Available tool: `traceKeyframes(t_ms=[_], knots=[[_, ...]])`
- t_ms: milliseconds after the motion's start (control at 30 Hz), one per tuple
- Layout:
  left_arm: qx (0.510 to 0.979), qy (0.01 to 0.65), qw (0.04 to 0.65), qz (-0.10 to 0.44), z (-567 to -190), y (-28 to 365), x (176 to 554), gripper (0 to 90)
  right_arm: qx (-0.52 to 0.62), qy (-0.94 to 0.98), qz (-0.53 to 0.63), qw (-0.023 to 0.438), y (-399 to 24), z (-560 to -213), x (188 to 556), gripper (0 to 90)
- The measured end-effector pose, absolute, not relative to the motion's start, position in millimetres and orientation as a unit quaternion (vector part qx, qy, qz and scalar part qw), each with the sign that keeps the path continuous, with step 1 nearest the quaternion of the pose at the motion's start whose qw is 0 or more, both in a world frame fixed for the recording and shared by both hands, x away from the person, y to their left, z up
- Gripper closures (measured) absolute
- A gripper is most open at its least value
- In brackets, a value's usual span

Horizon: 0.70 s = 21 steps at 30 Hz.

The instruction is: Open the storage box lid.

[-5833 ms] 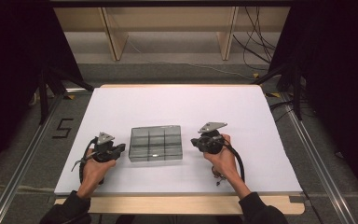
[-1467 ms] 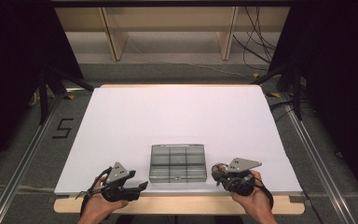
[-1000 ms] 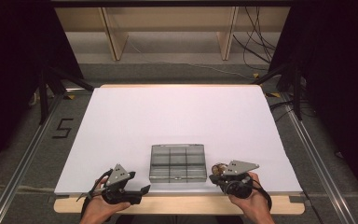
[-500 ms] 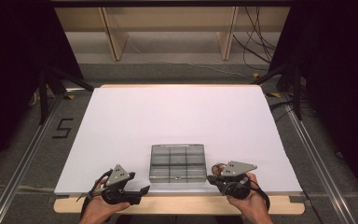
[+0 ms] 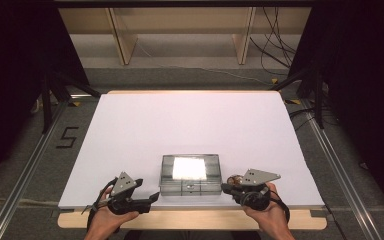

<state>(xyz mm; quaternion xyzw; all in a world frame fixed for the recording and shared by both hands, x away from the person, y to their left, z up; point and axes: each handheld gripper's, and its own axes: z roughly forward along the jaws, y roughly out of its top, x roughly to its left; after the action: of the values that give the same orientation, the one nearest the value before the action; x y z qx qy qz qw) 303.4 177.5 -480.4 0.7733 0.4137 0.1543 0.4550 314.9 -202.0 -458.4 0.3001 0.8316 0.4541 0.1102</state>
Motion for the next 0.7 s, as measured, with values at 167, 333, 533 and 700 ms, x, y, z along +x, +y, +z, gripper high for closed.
traceKeyframes(t_ms=[167, 333, 533, 700], knots=[[0.771, 0.406, 0.462, 0.165, -474, 177, 305, 22.9, 0.296, 0.827, 0.462, 0.12, -200, -450, 319, 89.8], [0.769, 0.404, 0.465, 0.172, -467, 173, 309, 23.0, 0.286, 0.823, 0.476, 0.118, -199, -442, 326, 89.8], [0.755, 0.403, 0.486, 0.178, -460, 167, 322, 23.2, 0.286, 0.815, 0.487, 0.128, -196, -432, 337, 89.8], [0.752, 0.408, 0.486, 0.177, -459, 166, 336, 23.8, 0.282, 0.812, 0.493, 0.132, -193, -428, 345, 89.8]])
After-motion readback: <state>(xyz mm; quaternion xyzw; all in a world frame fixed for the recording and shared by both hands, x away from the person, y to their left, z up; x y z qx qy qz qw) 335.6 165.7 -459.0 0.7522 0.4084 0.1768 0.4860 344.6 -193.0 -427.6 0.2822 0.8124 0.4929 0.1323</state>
